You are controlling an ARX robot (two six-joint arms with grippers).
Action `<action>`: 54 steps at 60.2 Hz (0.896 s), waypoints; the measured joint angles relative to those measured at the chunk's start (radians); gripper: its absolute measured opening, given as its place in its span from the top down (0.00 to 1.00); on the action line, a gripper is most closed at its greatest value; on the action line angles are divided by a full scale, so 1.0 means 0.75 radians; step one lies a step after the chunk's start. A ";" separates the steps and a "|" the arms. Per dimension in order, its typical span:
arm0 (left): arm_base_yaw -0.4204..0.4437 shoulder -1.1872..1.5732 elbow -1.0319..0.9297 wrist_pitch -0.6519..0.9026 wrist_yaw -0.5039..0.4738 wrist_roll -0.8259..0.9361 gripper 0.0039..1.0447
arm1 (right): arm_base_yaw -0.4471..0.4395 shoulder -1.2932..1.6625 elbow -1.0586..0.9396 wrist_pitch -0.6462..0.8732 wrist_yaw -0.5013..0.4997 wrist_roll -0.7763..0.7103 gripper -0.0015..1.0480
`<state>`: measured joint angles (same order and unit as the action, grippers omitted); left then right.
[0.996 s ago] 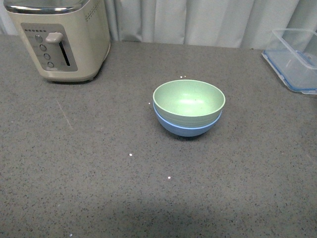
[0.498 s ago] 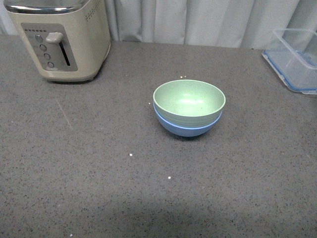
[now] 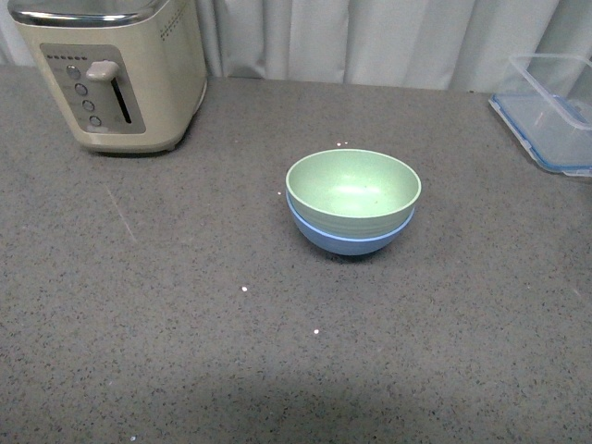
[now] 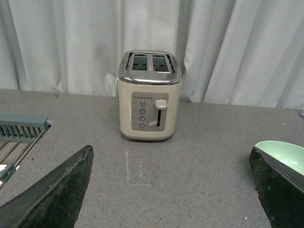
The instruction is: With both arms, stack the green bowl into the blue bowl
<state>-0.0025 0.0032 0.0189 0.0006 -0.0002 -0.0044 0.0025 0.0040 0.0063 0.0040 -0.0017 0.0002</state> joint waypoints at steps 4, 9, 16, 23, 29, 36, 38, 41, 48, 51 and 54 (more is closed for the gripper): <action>0.000 0.000 0.000 0.000 -0.001 0.000 0.06 | 0.000 0.002 -0.001 -0.005 0.002 -0.001 0.71; 0.000 0.000 0.000 0.000 -0.001 0.000 0.06 | 0.000 0.005 -0.001 -0.006 0.001 -0.001 0.57; 0.000 0.000 0.000 0.000 -0.001 0.000 0.06 | 0.000 0.001 -0.001 -0.006 0.001 -0.001 0.37; 0.000 0.000 0.000 0.000 -0.001 0.000 0.06 | 0.000 0.001 -0.001 -0.006 0.001 -0.001 0.14; 0.000 0.000 0.000 0.000 -0.001 0.000 0.06 | 0.000 0.003 -0.001 -0.006 0.001 0.001 0.08; 0.000 0.000 0.000 0.000 -0.001 0.000 0.06 | 0.000 0.001 -0.001 -0.006 0.001 0.000 0.09; 0.000 0.000 0.000 0.000 -0.001 0.000 0.06 | 0.000 0.001 -0.001 -0.006 0.001 0.000 0.09; 0.000 0.000 0.000 0.000 -0.001 0.000 0.06 | 0.000 0.001 -0.001 -0.006 0.001 0.000 0.09; 0.000 0.000 0.000 0.000 -0.001 0.000 0.06 | 0.000 0.001 -0.001 -0.006 0.001 0.000 0.09; 0.000 0.000 0.000 0.000 -0.001 0.000 0.06 | 0.000 0.001 -0.001 -0.006 0.001 0.000 0.09; 0.000 0.000 0.000 0.000 -0.001 0.000 0.06 | 0.000 0.001 -0.001 -0.006 0.001 0.000 0.09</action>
<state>-0.0025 0.0032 0.0189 0.0006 -0.0006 -0.0044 0.0025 0.0044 0.0059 -0.0002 -0.0013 0.0002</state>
